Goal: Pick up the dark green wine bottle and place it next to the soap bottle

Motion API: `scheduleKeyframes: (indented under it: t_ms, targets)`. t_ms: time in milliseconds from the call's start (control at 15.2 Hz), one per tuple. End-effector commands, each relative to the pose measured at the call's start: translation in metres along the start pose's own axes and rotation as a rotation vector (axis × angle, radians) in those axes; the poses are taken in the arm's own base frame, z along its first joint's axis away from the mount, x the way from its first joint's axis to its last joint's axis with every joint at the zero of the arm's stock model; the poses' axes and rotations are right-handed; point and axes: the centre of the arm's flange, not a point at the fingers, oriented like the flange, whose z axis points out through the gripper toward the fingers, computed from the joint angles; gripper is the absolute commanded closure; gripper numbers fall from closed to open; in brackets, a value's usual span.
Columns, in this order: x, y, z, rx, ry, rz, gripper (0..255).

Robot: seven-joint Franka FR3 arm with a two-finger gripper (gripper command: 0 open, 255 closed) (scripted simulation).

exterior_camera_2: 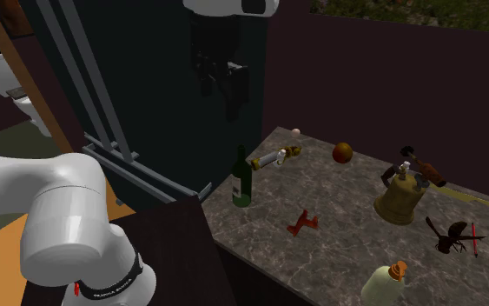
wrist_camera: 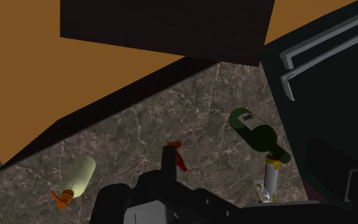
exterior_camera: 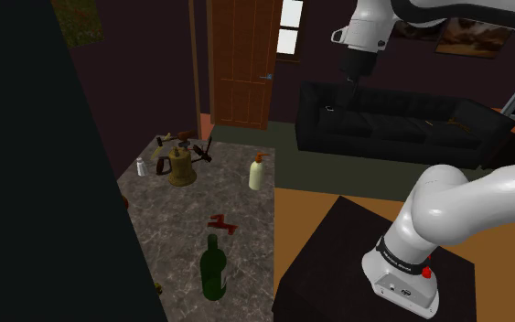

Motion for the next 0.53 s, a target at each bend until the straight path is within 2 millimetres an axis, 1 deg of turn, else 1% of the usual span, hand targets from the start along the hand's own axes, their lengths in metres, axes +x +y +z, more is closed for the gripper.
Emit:
scheduleKeyframes:
  t_ms: [0, 462]
  targets:
    - [0.0, 0.0, 0.0, 0.0, 0.0, 0.0, 0]
    - [0.04, -0.045, 0.071, -0.01, 0.007, -0.015, 0]
